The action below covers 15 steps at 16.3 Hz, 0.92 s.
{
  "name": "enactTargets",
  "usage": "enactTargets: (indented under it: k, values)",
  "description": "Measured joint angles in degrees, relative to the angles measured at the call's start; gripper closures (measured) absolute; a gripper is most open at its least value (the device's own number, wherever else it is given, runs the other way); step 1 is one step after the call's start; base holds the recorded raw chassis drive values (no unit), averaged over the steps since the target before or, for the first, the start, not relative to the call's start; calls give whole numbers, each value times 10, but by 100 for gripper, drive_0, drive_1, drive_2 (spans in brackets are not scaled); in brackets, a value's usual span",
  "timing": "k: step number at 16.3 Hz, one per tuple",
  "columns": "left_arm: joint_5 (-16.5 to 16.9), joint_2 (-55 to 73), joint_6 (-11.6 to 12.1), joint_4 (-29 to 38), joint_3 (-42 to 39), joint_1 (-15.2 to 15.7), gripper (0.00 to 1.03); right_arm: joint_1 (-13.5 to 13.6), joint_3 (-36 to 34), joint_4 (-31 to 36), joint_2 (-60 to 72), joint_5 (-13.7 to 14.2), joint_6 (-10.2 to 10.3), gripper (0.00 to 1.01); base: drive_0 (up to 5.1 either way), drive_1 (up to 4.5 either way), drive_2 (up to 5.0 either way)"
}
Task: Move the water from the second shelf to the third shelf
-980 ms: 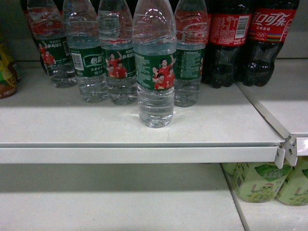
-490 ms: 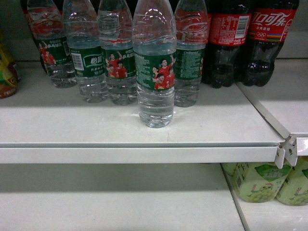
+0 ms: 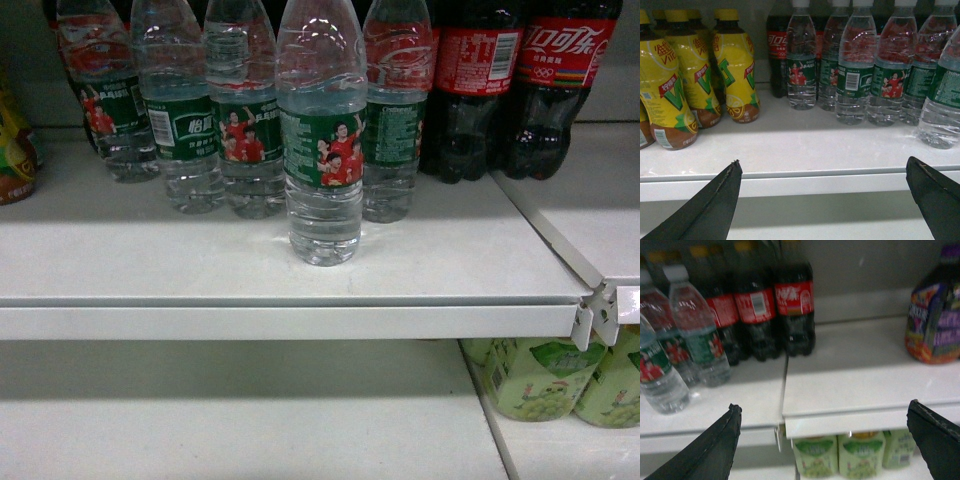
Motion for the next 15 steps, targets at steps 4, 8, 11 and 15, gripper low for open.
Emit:
enactTargets:
  k: [4,8,11,15]
  values:
    - [0,0,0,0,0,0,5,10,129,142,198,-31,2,3,0,0,0]
    - [0,0,0,0,0,0,5,174,146,277,396,6,-37,3,0,0,0]
    - [0,0,0,0,0,0,5,306,197,366,590,35,-61,3,0,0,0]
    - [0,0,0,0,0,0,5,366,266,370,715,51,-57,3,0,0,0]
